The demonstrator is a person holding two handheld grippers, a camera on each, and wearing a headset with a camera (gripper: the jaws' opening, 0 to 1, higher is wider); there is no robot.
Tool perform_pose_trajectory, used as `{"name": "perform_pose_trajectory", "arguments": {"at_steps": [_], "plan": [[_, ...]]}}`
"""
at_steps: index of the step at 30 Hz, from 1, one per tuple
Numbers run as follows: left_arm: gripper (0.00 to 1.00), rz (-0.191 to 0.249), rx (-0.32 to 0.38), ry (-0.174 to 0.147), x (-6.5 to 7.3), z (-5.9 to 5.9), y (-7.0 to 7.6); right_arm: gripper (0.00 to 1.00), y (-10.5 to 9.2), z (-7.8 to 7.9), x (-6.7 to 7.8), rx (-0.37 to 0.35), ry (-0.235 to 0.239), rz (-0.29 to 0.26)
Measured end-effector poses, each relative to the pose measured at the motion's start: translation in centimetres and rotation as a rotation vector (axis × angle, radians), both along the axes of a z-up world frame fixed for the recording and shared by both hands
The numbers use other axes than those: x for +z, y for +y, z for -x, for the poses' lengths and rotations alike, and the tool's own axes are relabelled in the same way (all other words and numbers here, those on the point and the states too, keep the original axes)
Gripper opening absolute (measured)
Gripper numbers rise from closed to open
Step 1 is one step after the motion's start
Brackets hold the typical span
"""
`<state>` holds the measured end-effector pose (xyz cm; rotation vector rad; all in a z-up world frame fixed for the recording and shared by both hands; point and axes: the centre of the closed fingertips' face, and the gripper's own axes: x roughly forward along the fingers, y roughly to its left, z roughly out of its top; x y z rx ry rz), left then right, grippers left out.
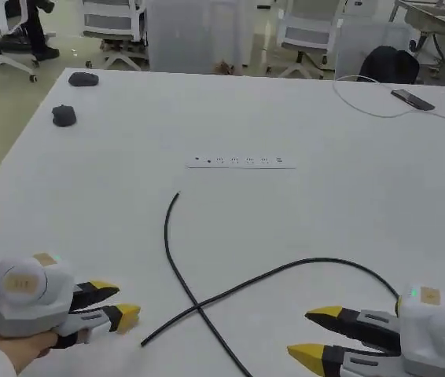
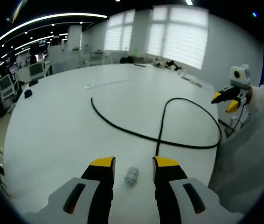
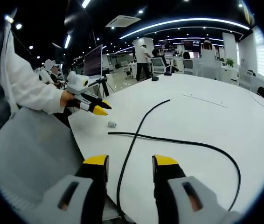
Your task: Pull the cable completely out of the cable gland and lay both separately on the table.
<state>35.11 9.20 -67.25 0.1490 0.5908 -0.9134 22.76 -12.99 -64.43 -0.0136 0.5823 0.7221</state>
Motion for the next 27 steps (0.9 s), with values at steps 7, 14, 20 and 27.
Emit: {"name": "perform_pose_trajectory", "arguments": {"at_steps": [7,14,20,27], "plan": [[0.52,0.053,0.005,0.0,6.0,2.5,2.5,0.44,-0.5,1.3,1.6,-0.007,0.013,0.019],[0.68,0.126,0.026,0.015,10.3,6.6,4.3,0.53,-2.0,3.1,3.5,-0.126,0.061,-0.056],[0.7,0.147,0.084,-0.008,12.3,9.4,6.4,0.61,-3.2,4.9,4.3,-0.194,0.096,-0.083],[0.74,0.184,0.093,-0.002,13.7,11.3,7.7,0.64,-3.9,6.1,5.5,-0.253,0.089,-0.089]]}}
